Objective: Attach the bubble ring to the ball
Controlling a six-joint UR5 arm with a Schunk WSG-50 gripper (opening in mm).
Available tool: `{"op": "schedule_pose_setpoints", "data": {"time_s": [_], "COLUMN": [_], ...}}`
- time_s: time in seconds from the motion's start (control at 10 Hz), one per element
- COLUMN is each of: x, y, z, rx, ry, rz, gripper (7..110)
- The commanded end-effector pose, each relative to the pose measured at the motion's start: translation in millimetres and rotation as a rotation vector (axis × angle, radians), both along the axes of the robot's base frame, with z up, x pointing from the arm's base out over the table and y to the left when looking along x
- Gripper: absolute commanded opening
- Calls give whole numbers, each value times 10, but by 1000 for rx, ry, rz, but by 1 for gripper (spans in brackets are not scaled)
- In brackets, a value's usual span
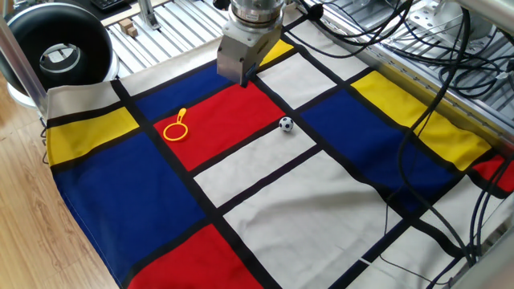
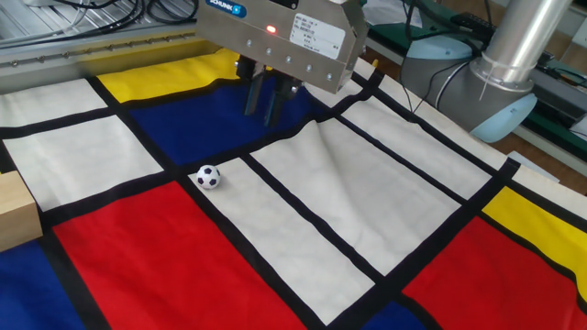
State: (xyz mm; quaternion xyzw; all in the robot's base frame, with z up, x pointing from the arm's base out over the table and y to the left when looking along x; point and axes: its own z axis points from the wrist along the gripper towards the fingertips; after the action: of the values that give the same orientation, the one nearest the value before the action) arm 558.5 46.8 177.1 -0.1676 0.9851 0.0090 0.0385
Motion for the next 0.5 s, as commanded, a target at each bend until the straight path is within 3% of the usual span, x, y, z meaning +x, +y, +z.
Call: {"op": "schedule_pose_setpoints", "data": {"time_s": [0.0,0.1,0.2,0.4], "x": [85,279,376,328], "y": [96,109,82,105], "z": [26,56,74,65], "rx": [41,45,33,48], "ry": [-35,-113,-153,-132], "rz": [8,14,19,-19], "gripper": [22,22,22,22]}}
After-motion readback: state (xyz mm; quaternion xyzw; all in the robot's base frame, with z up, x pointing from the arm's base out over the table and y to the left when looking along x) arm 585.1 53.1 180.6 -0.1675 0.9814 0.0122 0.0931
